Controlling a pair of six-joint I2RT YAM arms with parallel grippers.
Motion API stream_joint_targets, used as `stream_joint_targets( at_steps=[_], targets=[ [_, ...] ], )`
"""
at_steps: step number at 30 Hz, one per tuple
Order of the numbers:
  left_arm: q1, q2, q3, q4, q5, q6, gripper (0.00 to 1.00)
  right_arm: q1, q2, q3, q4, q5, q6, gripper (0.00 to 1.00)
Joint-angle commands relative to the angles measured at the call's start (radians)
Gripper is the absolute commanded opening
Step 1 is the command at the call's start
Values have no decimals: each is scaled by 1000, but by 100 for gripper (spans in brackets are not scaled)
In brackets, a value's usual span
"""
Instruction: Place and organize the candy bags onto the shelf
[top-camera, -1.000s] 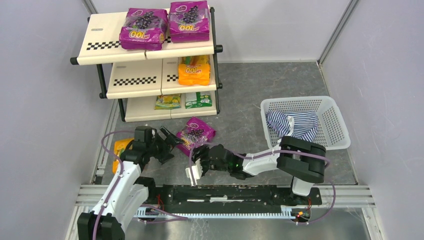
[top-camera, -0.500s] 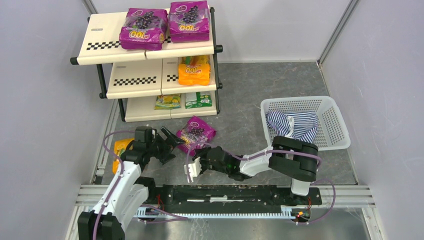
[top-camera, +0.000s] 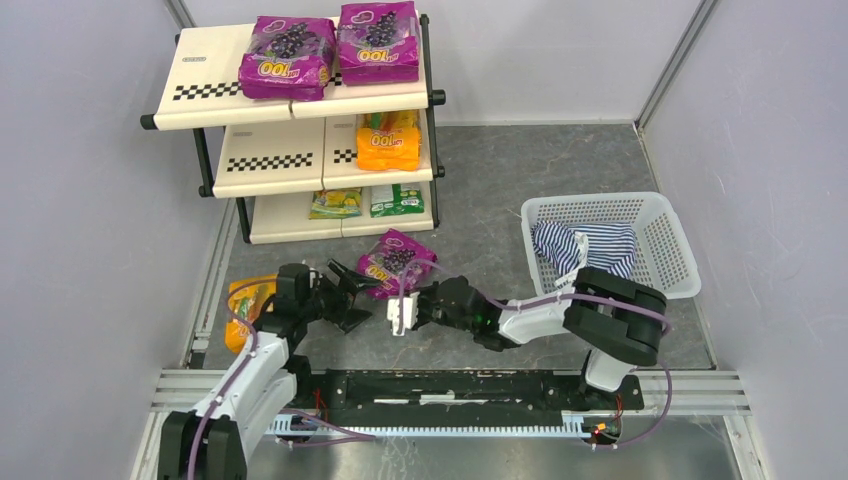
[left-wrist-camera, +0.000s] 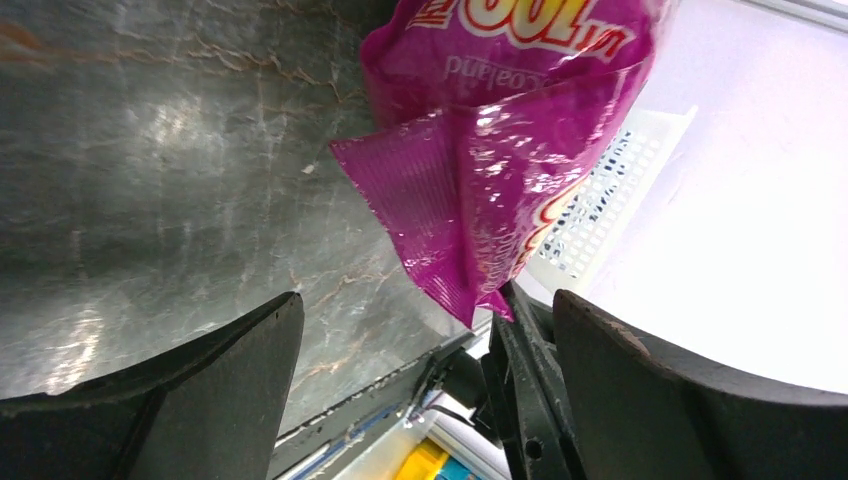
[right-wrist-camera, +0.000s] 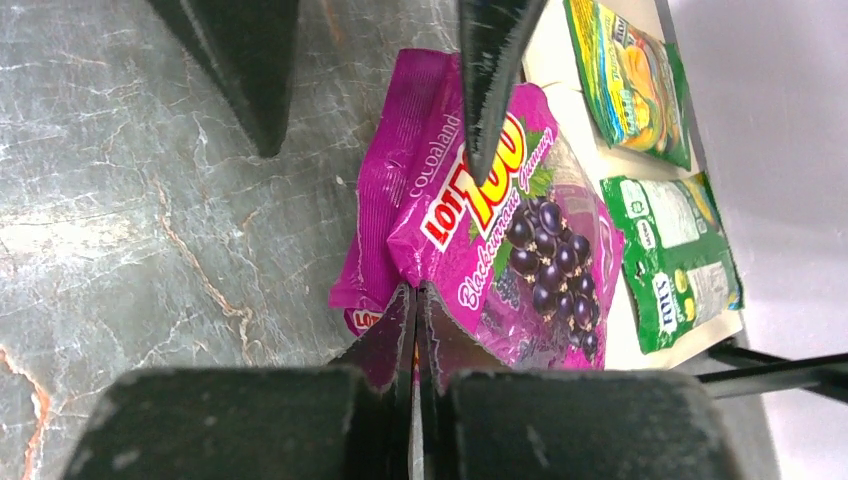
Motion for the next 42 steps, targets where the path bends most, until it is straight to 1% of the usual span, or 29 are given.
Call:
stream_joint_targets(
  at_steps=[1,5,10,13,15,19,21,30,31,34,36,37,39,41,42],
  targets=[
    [-55,31,10,172,0,-143,100,-51,-75,-28,135,-117,112,0],
    [-109,93,36,273,-54,-173,100,-71,-90,-48,152,-124,124,0],
    [-154,218,56,394,-64,-214,100,-91,-111,-67,169,-152,150,1],
    [-179,282,93,439,-118,-179,100,-95,-119,-80,179,-152,154,0],
    [-189,351,125,463,-124,-154,100,-102,-128,-91,196,-162,167,1],
    [-201,445,163,511,-144,-151,100,-109,-141,-96,202,-181,181,0],
    [-208,477,174,546,-160,-151,98,-110,-146,-100,205,-186,186,0],
    [-288,582,224,613,-245,-170,88,-128,-154,-113,238,-214,229,0],
    [-292,592,226,618,-251,-171,86,-130,-156,-115,239,-219,231,0],
    [-297,611,225,619,-259,-177,74,-131,-169,-123,235,-227,231,0],
    [-297,620,223,622,-260,-182,69,-133,-183,-135,223,-244,220,0],
    [-297,623,223,622,-259,-183,66,-133,-188,-142,223,-250,218,3],
    [-297,622,221,624,-259,-186,61,-132,-202,-160,231,-249,224,19],
    [-297,613,223,627,-255,-184,59,-133,-222,-176,231,-239,232,30],
    [-297,606,224,624,-252,-183,58,-132,-238,-188,231,-226,235,38]
  ],
)
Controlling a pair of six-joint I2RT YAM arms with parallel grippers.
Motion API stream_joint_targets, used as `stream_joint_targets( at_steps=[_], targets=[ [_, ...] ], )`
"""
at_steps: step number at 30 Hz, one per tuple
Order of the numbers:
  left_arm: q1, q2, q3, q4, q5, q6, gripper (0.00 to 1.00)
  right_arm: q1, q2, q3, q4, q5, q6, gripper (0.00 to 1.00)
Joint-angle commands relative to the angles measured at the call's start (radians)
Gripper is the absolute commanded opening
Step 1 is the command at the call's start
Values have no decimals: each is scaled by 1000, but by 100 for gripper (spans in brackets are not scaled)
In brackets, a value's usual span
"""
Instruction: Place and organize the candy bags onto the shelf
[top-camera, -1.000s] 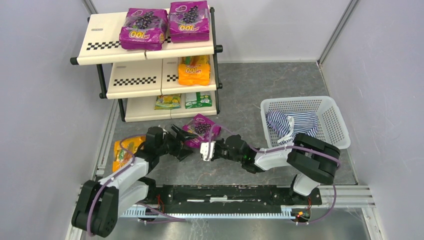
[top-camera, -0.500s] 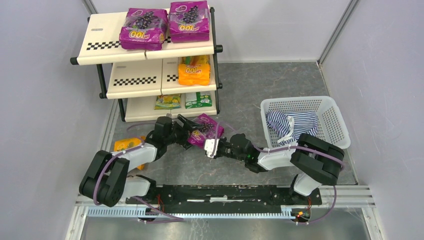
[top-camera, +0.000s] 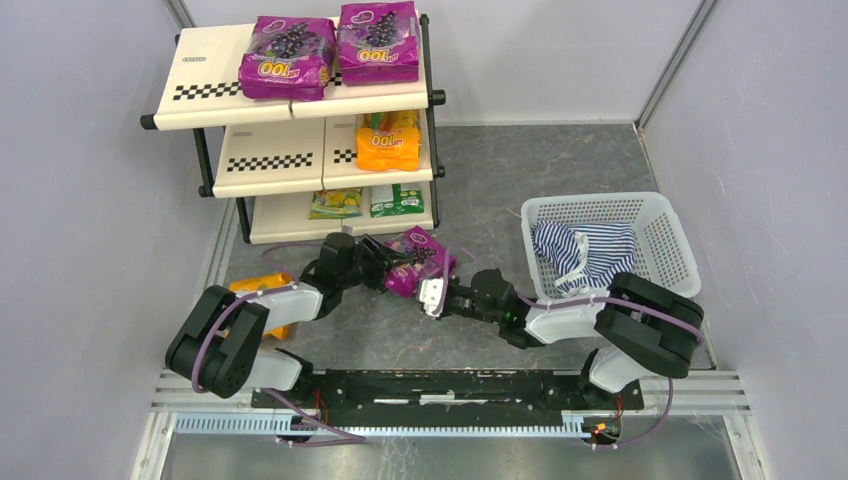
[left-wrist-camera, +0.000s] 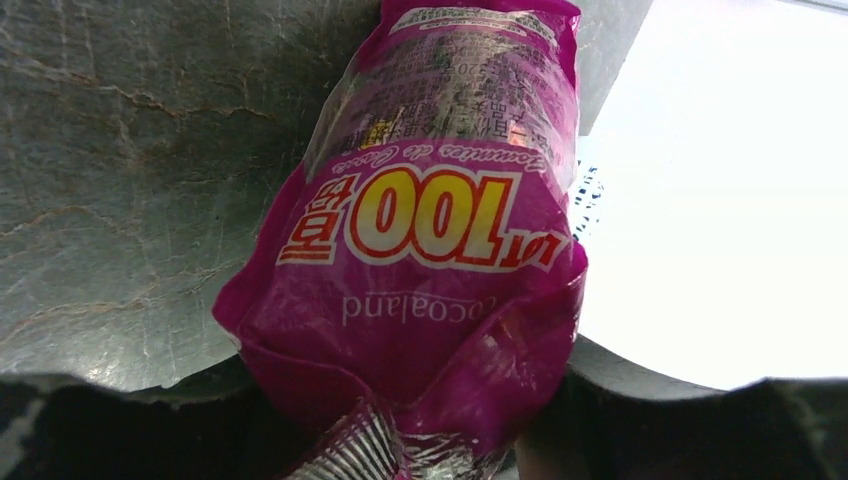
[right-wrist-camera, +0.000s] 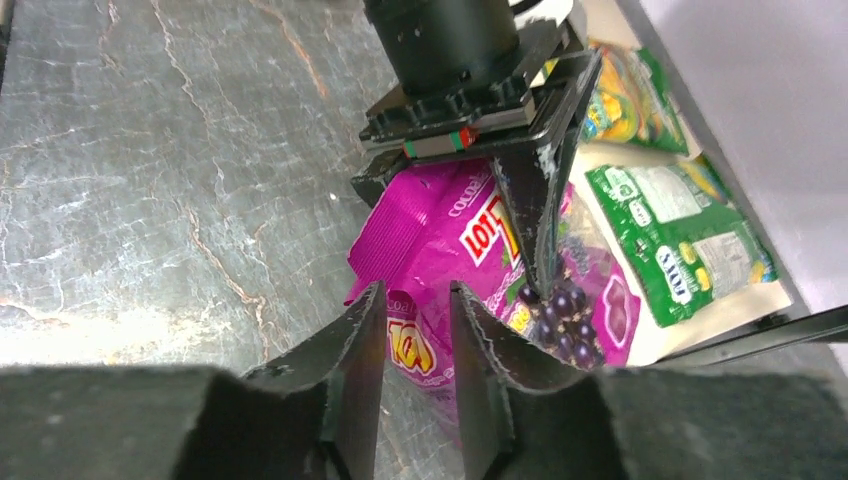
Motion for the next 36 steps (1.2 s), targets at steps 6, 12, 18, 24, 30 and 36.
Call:
stream_joint_targets(
  at_steps=[6,12,18,24,30,36],
  targets=[
    [1,-93,33,21,19,-25,55,1,-259,-85,-14,168,45,98],
    [3,-230,35,-63,30,-27,53,-48,-516,-133,-168,416,124,98],
    [6,-354,64,-145,46,-45,49,-84,-721,-173,-276,508,128,98],
    [6,-508,169,-313,53,-33,49,-85,-850,-173,-345,525,172,98],
    [6,-622,382,-539,82,44,51,-85,-918,-157,-439,553,164,98],
    [7,-601,633,-598,152,83,50,-84,-991,-166,-494,552,173,98]
  ],
)
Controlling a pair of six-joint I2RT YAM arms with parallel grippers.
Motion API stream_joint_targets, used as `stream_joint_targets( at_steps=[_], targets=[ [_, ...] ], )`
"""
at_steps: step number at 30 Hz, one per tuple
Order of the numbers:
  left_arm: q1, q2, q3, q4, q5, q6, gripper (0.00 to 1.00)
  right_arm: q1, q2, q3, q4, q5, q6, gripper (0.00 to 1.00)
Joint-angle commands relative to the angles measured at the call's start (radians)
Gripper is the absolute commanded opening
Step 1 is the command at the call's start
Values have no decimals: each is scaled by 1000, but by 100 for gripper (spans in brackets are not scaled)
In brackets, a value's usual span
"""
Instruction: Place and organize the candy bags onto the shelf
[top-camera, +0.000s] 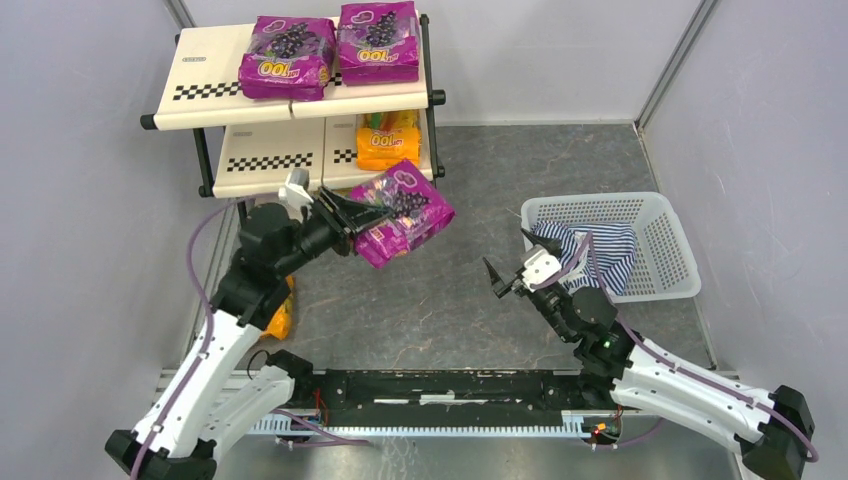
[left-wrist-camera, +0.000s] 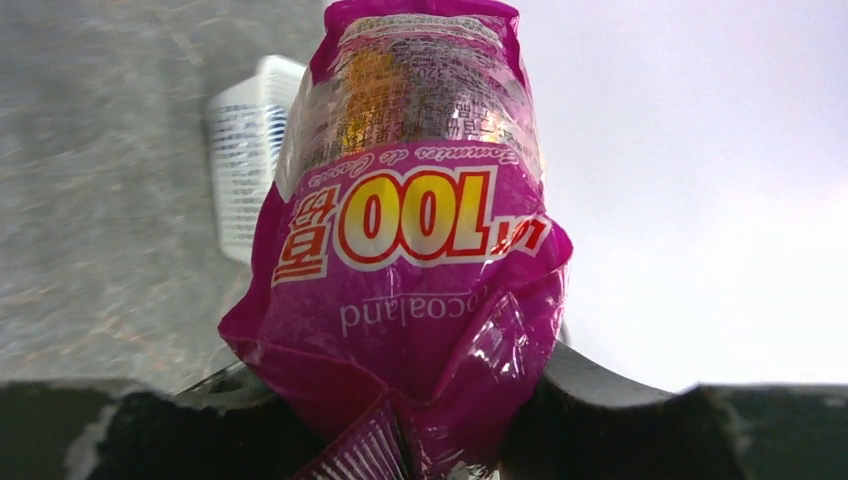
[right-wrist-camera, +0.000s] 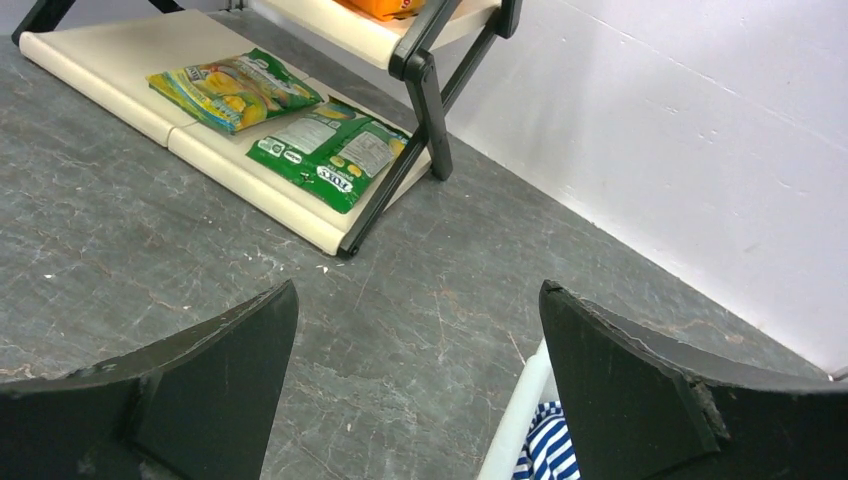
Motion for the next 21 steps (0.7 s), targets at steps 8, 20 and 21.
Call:
stream_joint_targets(
  at_steps=[8,20,21],
  targets=[
    [4,183,728,-122,8,197,50,-2,-84,29,-119,1,34,98],
    [69,633,1473,-289,-299,483,51,-2,-167,16,-189,25,1,98],
    [108,648,1490,-272,-305,480,50,-2,-172,11,-193,28,1,98]
  ],
)
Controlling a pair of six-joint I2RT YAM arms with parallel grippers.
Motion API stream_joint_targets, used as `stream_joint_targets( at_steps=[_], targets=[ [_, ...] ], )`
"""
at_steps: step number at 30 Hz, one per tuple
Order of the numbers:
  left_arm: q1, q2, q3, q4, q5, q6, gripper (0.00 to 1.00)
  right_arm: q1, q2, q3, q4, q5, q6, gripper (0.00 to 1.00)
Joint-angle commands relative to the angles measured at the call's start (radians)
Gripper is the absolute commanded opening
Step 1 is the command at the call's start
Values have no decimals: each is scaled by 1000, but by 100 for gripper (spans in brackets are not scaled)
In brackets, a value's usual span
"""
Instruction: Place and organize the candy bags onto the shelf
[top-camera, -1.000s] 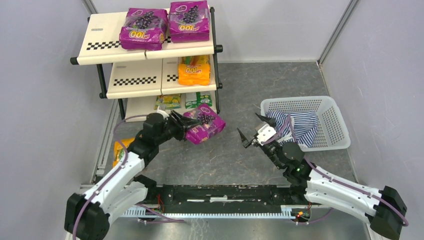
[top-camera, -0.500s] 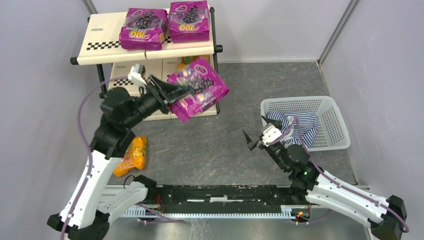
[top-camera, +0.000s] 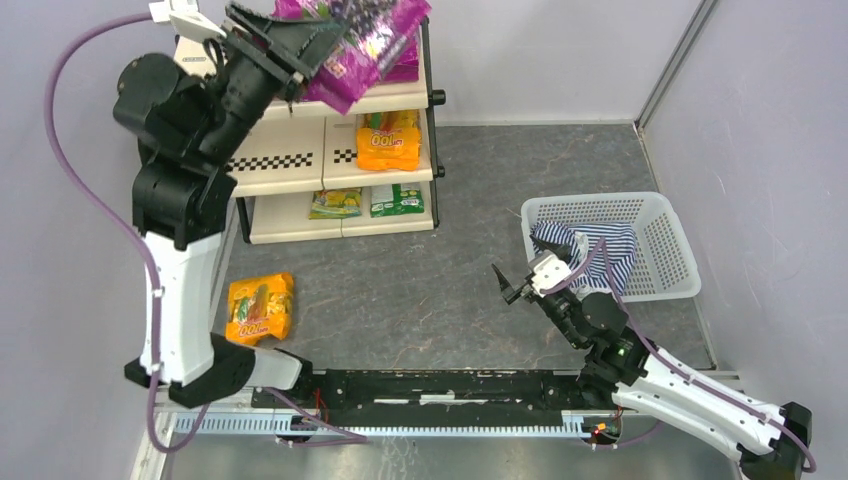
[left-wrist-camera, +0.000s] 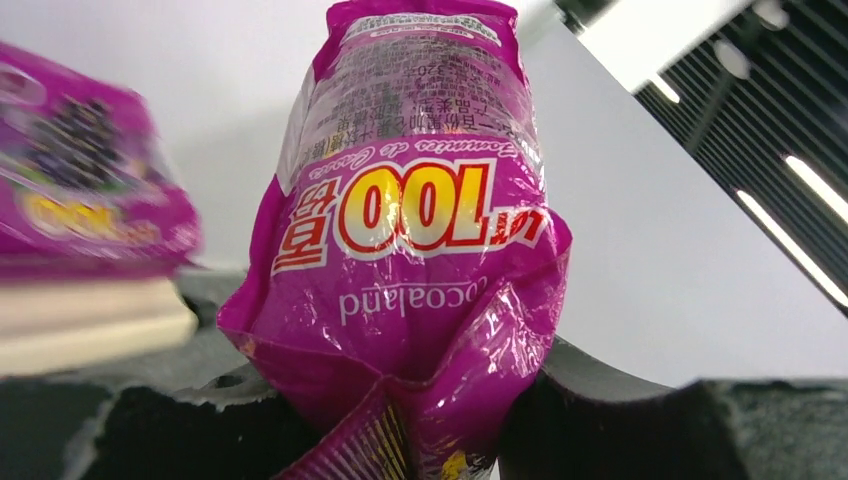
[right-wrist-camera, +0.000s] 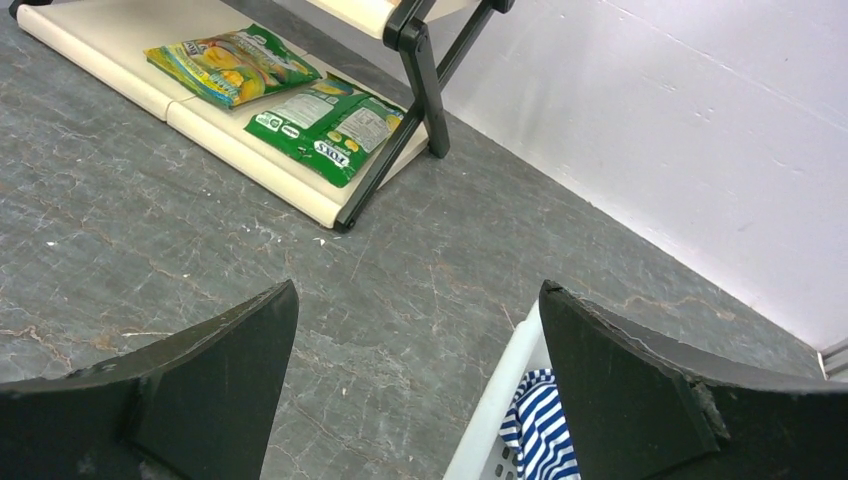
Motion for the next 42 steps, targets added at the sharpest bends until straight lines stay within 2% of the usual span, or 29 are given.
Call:
stream_joint_targets(
  at_steps=[1,3,8,15,20,27,30,34,42],
  targets=[
    [139,77,122,50,-139,104,50,-2,-31,8,-14,22,-15,98],
    [251,93,111,95,-97,46,50,-2,-34,3,-17,24,-17,98],
    [451,139,119,140,-87,14,49,-1,-12,2,-11,37,-37,98],
    [744,170,108,161,45,-59,49,-2,46,5,27,30,-50,98],
    [907,105,-104,270,182,-173,49,-2,78,6,52,15,-38,98],
    [946,111,-196,345,297,-281,48,-1,114,4,72,-20,7,98],
    [946,98,-230,306,267,-263,48,-2,120,5,86,-28,24,98],
    [944,75,-307,340,230,-296,48,-3,130,7,97,-43,39,98],
    [899,100,-336,374,261,-325,48,-1,129,4,98,-46,57,98]
  ],
)
